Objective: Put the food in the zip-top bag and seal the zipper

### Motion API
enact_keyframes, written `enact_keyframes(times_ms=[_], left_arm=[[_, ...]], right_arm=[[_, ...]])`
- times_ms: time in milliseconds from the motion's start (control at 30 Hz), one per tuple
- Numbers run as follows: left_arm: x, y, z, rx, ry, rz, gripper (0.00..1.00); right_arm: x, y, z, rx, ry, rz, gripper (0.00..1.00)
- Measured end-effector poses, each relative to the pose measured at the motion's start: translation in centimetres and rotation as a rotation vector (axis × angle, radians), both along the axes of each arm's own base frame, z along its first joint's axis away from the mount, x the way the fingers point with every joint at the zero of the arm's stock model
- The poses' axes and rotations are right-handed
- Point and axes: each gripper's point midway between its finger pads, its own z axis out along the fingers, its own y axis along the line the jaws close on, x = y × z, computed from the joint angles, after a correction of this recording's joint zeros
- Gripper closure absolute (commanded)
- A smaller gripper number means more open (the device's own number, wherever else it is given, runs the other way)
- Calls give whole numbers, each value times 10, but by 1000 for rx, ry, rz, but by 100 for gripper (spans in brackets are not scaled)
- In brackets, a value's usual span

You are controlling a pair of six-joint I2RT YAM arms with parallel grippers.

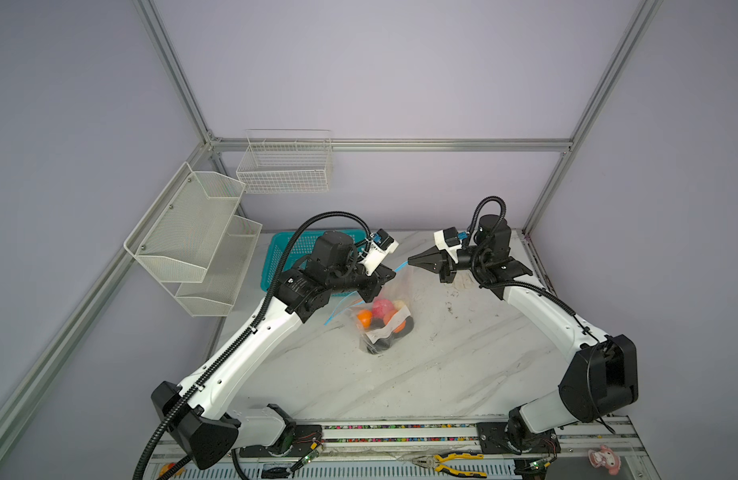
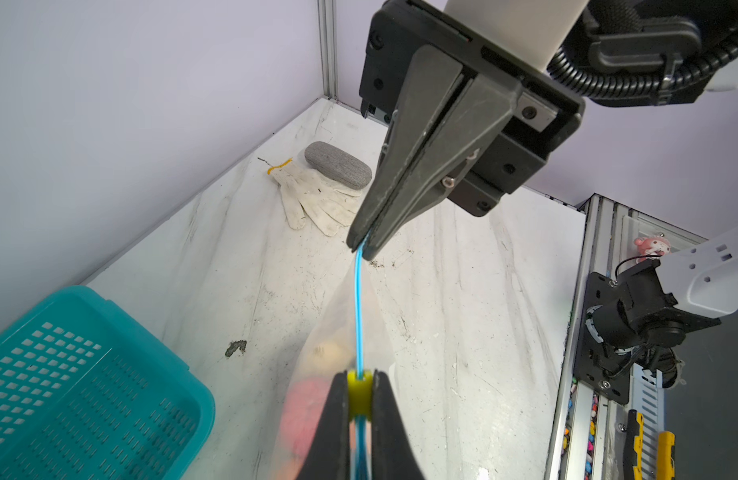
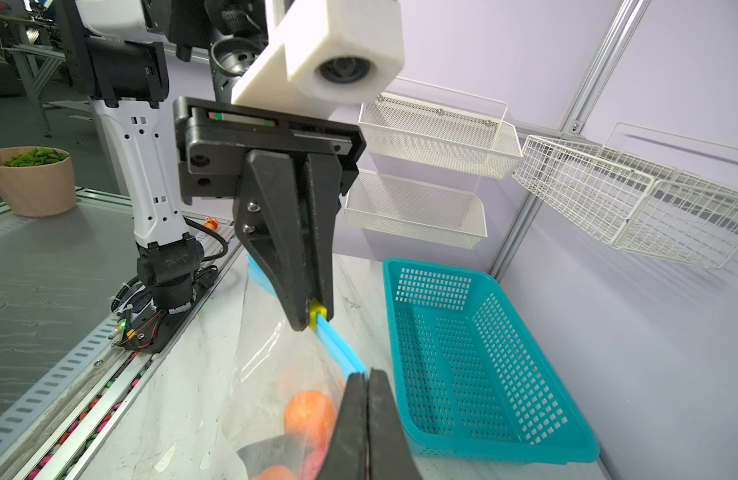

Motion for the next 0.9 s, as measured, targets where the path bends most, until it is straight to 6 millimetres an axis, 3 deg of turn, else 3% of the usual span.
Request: enact_keyframes(times_ms=[900], left_arm=[[-12, 15, -12, 28, 34, 35, 100]], right_arm=[[16, -12, -2, -6, 7, -71, 100]])
